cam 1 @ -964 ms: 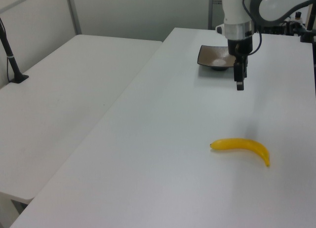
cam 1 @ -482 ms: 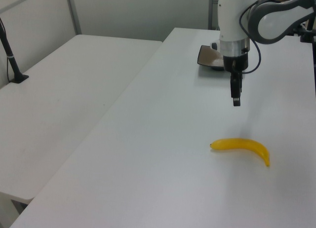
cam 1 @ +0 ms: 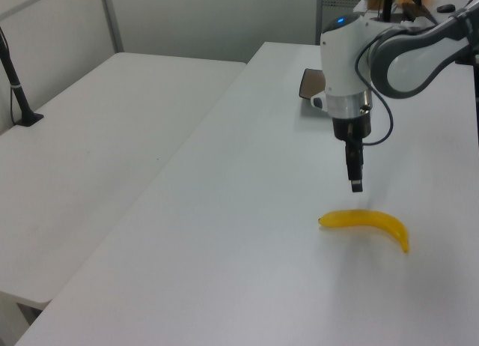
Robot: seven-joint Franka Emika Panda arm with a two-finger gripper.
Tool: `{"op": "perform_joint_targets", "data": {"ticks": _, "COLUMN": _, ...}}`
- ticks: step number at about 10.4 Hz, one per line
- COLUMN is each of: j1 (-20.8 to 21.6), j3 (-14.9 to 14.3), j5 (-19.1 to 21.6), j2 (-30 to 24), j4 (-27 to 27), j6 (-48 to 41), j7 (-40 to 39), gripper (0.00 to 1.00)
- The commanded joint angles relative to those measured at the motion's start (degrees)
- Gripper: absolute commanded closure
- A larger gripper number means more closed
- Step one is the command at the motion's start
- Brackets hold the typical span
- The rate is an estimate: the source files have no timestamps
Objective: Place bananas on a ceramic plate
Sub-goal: 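Move the open gripper over the yellow banana and lower it, then close the gripper on the banana's middle and lift it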
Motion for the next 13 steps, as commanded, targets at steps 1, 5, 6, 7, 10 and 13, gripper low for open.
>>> {"op": "perform_joint_targets", "data": {"ticks": 1, "j1": 1.51, "j3": 0.62, "j5": 1.01, "j2": 1.92, "j4": -1.11, "j6": 4.28, "j7": 2.3, "gripper": 0.0}}
{"op": "perform_joint_targets", "data": {"ticks": 5, "j1": 2.39, "j3": 2.12, "j5": 0.84, "j2": 2.8, "j4": -3.04, "j6": 4.37, "j7": 2.21, "gripper": 0.0}}
{"op": "perform_joint_targets", "data": {"ticks": 6, "j1": 2.39, "j3": 2.12, "j5": 0.58, "j2": 3.06, "j4": -3.22, "j6": 4.37, "j7": 2.12, "gripper": 0.0}}
{"op": "perform_joint_targets", "data": {"ticks": 7, "j1": 2.39, "j3": 2.12, "j5": 0.14, "j2": 3.76, "j4": -3.83, "j6": 4.45, "j7": 2.12, "gripper": 0.0}}
{"op": "perform_joint_targets", "data": {"ticks": 10, "j1": 2.48, "j3": 2.21, "j5": -0.04, "j2": 5.08, "j4": -5.06, "j6": 8.23, "j7": 2.03, "gripper": 0.1}}
{"op": "perform_joint_targets", "data": {"ticks": 13, "j1": 2.48, "j3": 2.21, "j5": -0.13, "j2": 5.7, "j4": -5.24, "j6": 8.23, "j7": 1.69, "gripper": 0.73}}
